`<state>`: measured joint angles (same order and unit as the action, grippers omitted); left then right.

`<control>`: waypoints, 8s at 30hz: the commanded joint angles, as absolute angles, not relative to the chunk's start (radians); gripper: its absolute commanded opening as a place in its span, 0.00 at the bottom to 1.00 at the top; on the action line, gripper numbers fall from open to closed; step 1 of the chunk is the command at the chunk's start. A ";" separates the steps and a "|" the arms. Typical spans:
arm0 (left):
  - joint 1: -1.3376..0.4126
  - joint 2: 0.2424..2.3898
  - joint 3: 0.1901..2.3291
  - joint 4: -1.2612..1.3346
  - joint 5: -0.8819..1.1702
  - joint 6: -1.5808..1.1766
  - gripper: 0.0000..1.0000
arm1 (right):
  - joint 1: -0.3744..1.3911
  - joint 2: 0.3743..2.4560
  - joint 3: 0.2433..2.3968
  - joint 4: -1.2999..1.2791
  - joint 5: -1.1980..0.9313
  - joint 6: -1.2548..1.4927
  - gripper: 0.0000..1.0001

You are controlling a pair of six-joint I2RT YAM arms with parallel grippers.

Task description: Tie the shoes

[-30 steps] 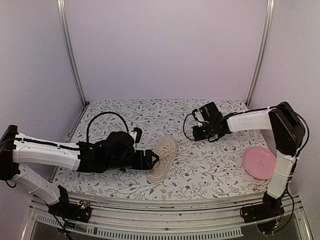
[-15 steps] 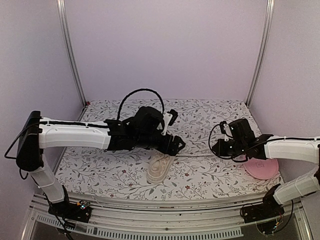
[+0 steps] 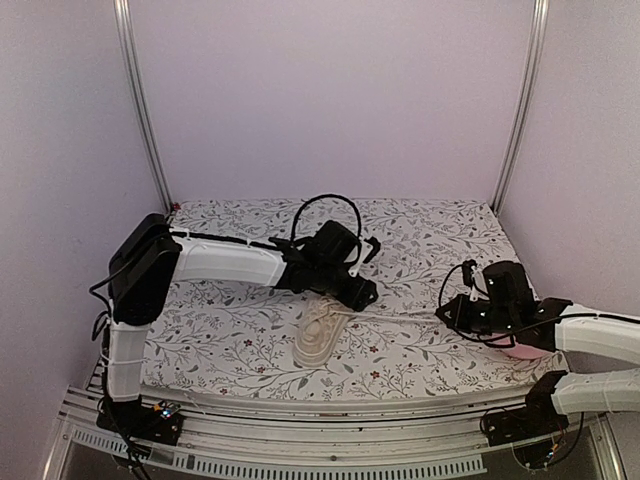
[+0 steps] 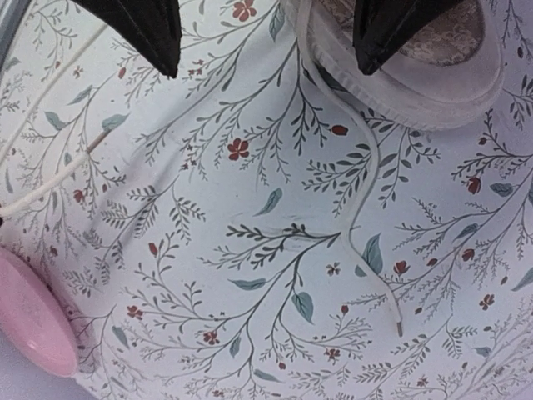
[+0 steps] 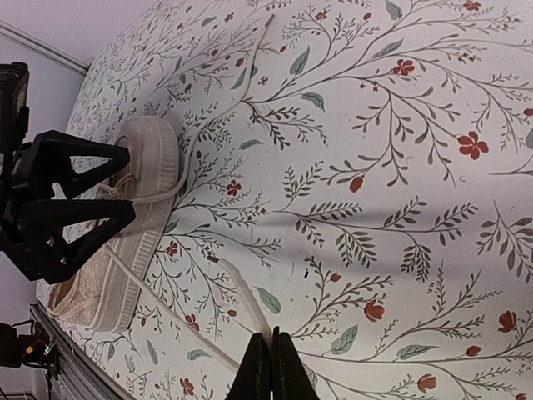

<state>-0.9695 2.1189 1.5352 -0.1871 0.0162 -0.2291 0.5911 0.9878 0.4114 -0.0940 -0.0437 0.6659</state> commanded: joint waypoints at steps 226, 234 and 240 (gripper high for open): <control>-0.754 1.692 0.853 0.272 0.562 -0.403 0.00 | 0.683 1.832 1.224 0.232 -0.307 0.472 0.62; -0.755 1.668 0.791 0.380 0.541 -0.490 0.00 | 0.620 1.710 0.855 0.480 -0.615 0.358 0.72; -0.753 1.674 0.788 0.390 0.545 -0.517 0.00 | 0.688 1.755 0.781 0.571 -0.687 0.271 0.60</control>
<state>-0.7643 1.7058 0.7963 0.3344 0.5457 -0.4847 0.6312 1.7367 0.7868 0.4526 -0.5907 0.3603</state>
